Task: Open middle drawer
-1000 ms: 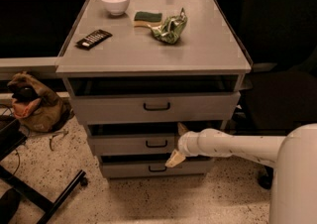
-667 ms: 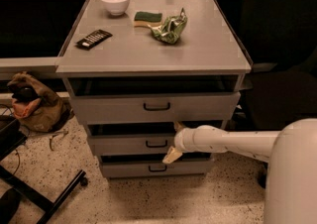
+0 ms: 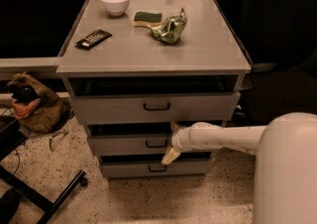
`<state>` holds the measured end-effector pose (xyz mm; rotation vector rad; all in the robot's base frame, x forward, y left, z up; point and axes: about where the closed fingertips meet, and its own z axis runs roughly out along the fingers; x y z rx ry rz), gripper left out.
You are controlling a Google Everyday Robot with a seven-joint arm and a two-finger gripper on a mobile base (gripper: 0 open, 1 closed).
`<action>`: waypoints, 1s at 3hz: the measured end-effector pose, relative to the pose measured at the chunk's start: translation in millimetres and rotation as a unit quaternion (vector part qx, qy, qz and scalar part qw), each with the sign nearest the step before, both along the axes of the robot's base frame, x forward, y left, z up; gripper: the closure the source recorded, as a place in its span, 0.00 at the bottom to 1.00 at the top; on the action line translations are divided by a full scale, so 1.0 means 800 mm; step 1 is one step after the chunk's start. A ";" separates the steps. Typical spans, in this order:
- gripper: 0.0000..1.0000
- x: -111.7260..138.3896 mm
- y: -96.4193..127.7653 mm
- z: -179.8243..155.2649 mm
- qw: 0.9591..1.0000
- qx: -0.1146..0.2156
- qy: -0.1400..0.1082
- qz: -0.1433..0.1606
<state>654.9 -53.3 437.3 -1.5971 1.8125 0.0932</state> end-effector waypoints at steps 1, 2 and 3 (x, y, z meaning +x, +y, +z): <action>0.00 -0.003 0.001 -0.015 0.999 -0.017 0.031 0.009; 0.00 -0.011 -0.001 -0.028 0.998 -0.026 0.061 0.018; 0.00 -0.027 -0.008 -0.032 0.996 -0.028 0.083 0.028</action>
Offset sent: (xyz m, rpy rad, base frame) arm -0.0154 -0.0071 -0.0321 -0.0770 0.1930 0.0544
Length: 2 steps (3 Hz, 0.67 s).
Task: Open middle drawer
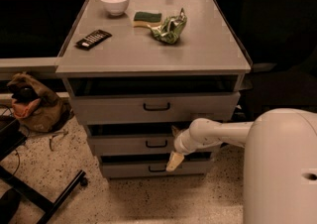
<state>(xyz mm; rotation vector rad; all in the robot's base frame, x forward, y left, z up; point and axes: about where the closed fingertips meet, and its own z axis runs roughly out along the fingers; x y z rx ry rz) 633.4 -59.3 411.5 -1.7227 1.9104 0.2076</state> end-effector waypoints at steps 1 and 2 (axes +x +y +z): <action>0.00 -0.035 -0.016 0.014 1.000 -0.006 0.017 0.004; 0.00 -0.086 -0.045 0.031 0.999 -0.016 0.038 -0.011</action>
Offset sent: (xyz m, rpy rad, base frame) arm -0.1270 -0.0670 0.0422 -0.0610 0.1349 -0.0578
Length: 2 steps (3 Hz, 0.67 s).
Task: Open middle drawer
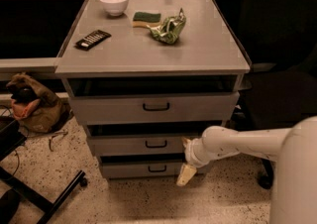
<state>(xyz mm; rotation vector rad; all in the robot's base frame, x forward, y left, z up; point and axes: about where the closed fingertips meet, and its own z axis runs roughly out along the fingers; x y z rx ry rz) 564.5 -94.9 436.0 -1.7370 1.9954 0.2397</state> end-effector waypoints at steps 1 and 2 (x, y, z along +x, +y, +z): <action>0.00 -0.032 -0.017 0.011 1.000 -0.003 0.006 -0.010; 0.00 -0.024 -0.011 0.014 1.000 0.001 -0.006 -0.007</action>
Offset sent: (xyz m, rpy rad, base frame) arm -0.0035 -0.0040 0.0173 0.0150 -0.0549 -0.0154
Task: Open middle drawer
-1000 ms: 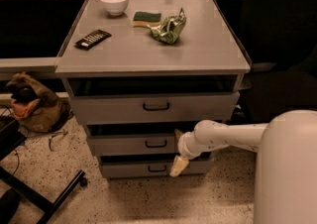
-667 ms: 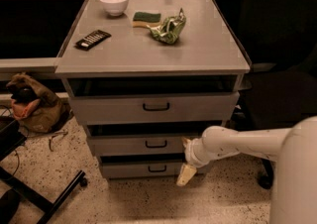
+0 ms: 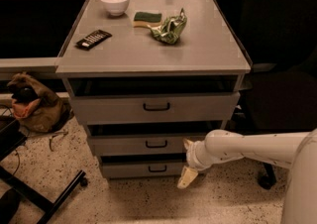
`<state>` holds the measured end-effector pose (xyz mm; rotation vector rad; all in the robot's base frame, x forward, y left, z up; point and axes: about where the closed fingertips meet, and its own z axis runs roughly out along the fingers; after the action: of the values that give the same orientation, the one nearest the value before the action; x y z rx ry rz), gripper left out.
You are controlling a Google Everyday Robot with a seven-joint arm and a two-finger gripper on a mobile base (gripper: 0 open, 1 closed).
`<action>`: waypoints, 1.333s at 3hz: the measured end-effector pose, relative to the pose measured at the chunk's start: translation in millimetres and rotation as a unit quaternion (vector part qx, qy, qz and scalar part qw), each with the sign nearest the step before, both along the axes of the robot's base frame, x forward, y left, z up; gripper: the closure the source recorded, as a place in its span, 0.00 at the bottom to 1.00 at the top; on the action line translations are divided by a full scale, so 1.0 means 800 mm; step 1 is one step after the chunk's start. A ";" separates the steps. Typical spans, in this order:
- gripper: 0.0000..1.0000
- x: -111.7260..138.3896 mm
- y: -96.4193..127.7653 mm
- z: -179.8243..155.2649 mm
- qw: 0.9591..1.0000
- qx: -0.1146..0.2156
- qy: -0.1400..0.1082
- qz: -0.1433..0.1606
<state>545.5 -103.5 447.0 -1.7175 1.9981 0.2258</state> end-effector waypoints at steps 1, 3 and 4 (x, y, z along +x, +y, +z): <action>0.00 0.040 0.015 0.012 0.999 0.010 -0.043 0.004; 0.00 0.111 0.047 0.012 0.995 0.026 -0.092 0.012; 0.00 0.124 0.053 -0.013 0.997 0.025 -0.067 0.016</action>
Offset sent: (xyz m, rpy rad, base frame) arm 0.1052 0.0401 0.0298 0.0768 -0.2803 0.0110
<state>644.9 -60.8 436.6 -1.6881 1.8547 0.1640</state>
